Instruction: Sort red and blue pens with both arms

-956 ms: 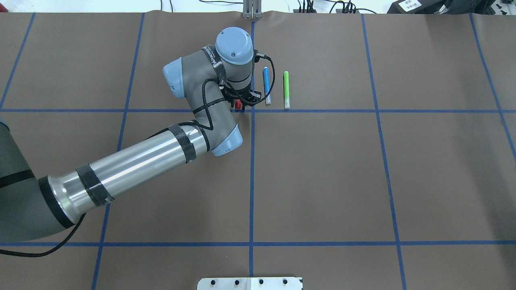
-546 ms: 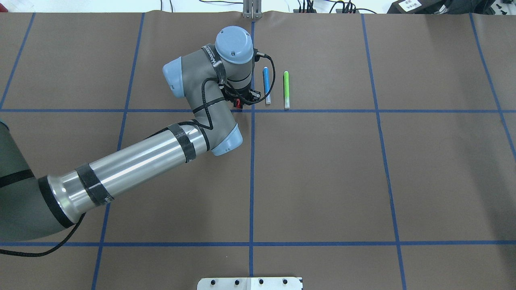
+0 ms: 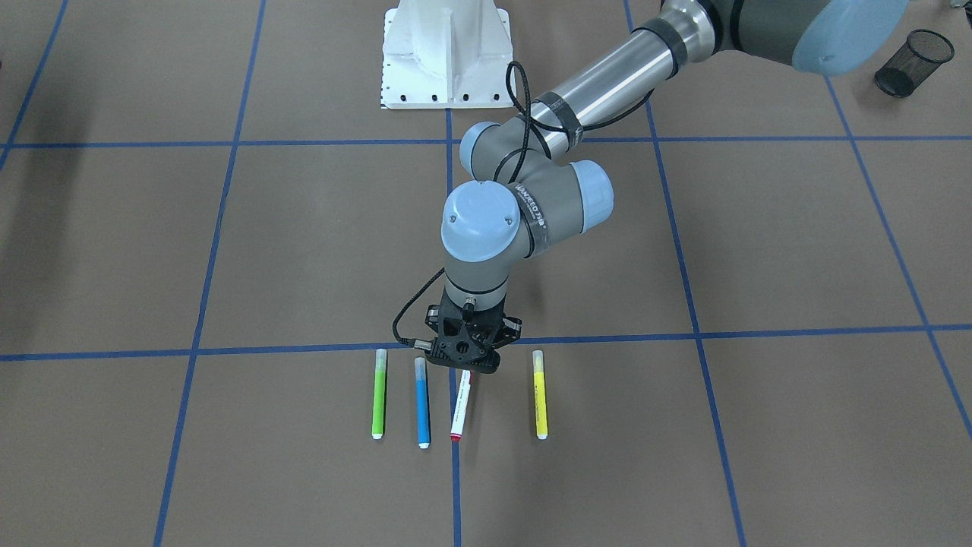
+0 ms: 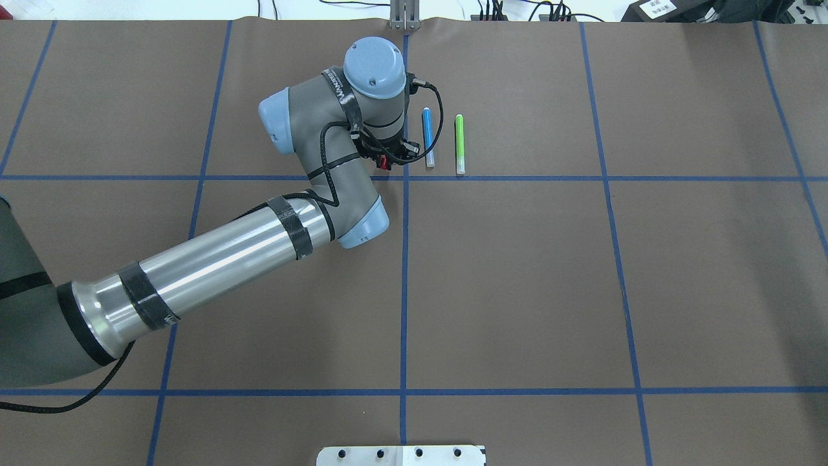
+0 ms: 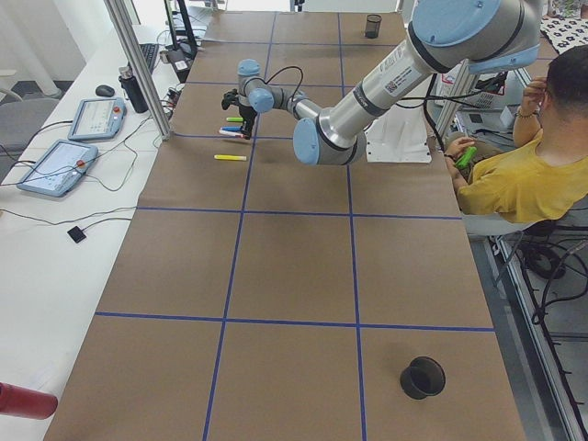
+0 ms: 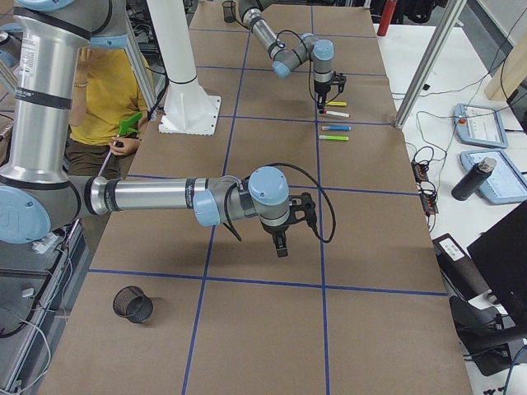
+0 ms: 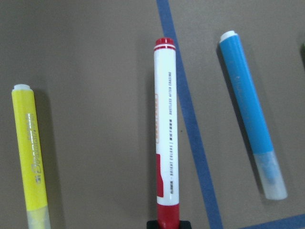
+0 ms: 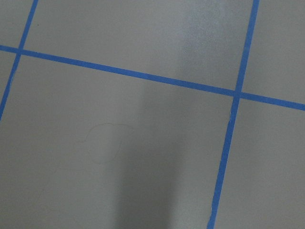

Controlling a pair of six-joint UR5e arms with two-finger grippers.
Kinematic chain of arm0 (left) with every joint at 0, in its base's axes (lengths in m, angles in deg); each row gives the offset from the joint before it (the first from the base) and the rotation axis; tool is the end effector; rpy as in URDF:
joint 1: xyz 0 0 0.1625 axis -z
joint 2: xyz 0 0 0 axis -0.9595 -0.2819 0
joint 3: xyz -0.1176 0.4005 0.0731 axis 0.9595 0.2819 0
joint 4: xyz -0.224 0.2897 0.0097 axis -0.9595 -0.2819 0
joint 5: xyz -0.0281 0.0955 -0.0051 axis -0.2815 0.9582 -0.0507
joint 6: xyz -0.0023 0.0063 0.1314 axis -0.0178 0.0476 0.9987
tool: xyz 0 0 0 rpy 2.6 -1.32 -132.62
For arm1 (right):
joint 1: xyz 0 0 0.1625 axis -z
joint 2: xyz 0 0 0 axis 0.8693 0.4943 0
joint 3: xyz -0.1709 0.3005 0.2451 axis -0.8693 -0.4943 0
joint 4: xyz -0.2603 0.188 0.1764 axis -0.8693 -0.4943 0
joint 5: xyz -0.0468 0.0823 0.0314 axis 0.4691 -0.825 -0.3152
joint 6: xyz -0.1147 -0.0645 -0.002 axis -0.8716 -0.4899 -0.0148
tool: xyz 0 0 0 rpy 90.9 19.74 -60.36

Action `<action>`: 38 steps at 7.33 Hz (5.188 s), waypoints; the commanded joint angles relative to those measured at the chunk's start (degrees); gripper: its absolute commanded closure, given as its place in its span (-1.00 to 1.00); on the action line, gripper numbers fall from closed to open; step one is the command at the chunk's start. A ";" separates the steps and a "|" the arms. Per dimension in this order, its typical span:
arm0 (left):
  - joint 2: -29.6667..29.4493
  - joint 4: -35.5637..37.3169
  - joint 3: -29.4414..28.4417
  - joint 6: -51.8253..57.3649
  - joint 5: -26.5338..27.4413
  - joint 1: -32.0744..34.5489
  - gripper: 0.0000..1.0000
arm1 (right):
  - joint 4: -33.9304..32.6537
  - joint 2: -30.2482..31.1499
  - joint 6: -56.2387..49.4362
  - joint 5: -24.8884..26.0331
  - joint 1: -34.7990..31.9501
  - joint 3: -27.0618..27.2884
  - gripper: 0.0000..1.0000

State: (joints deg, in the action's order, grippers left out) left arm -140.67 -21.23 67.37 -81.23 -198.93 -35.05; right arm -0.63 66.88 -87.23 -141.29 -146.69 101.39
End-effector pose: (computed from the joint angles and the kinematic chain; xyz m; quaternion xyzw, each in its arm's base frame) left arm 0.5884 -0.5846 0.2153 0.1269 0.3974 0.0751 0.9057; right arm 0.0082 -0.3708 0.6107 0.1032 -0.4269 -0.0753 0.8952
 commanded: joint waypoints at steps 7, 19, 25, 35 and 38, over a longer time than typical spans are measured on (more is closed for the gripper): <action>32.11 2.53 50.59 9.94 -0.11 6.83 1.00 | 0.01 0.00 0.00 -0.06 0.00 0.04 -1.00; 62.31 30.40 58.53 67.81 -18.05 53.67 1.00 | 3.18 -0.09 0.09 -0.14 0.00 -0.66 -1.00; 85.86 31.11 52.20 71.29 -24.10 76.78 1.00 | 3.18 0.00 0.09 -0.14 0.00 -0.66 -1.00; 91.63 81.15 52.65 77.62 -23.66 98.44 1.00 | 3.44 -0.09 0.18 0.12 0.00 -0.31 -0.99; 88.21 88.40 46.52 70.60 -23.75 98.44 1.00 | 3.44 -0.17 0.44 0.03 0.00 -0.13 -0.99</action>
State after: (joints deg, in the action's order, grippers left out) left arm -50.54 65.06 117.34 -8.53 -222.65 63.38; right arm 2.81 66.77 -86.79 -141.23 -146.69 101.20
